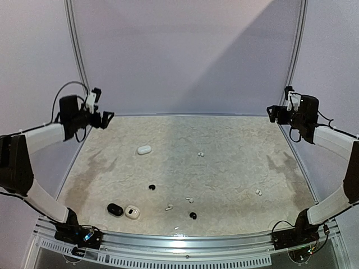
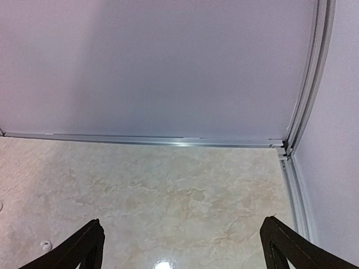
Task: Insert the wireless bluetooth earbuds into the charging case
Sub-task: Pick up the charging case from the center of the board.
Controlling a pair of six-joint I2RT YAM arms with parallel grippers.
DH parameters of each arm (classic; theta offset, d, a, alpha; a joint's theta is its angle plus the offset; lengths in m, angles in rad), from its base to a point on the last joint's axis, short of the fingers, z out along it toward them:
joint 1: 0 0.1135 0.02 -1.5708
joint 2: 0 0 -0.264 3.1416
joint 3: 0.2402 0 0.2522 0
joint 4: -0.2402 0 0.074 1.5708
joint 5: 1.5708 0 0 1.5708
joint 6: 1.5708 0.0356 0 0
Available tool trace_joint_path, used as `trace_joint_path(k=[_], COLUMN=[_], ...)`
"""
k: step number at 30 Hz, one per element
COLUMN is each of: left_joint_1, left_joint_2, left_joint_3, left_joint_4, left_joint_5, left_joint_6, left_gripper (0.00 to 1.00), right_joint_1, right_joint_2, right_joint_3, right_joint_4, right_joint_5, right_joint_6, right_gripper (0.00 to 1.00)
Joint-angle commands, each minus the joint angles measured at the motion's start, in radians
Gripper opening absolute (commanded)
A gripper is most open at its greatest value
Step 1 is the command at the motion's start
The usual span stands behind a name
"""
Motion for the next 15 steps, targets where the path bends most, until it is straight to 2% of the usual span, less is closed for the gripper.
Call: trace_joint_path(k=[1, 4, 6, 9, 15], left_joint_1=[-0.079, -0.135, -0.177, -0.235, -0.321], left_joint_2=[0.157, 0.377, 0.513, 0.642, 0.798], left_joint_3=[0.403, 0.751, 0.95, 1.092, 1.153], left_joint_4=[-0.755, -1.222, -1.442, -1.537, -1.54], left_joint_5=[0.1, 0.114, 0.097, 0.02, -0.119], left_joint_6=[0.281, 0.474, 0.537, 0.554, 0.672], left_gripper=[0.99, 0.99, 0.99, 0.99, 0.99], right_joint_1=[0.067, 0.129, 0.168, 0.224, 0.321], right_joint_2=[-0.008, -0.007, -0.008, -0.014, -0.02], right_joint_3=[0.04, 0.079, 0.091, 0.092, 0.062], right_joint_4=[-0.143, -0.178, -0.189, -0.214, -0.17], right_joint_5=[-0.046, -0.024, -0.009, 0.023, 0.07], right_joint_6=[0.04, 0.045, 0.037, 0.036, 0.079], right_gripper=[0.99, 0.99, 0.99, 0.99, 0.99])
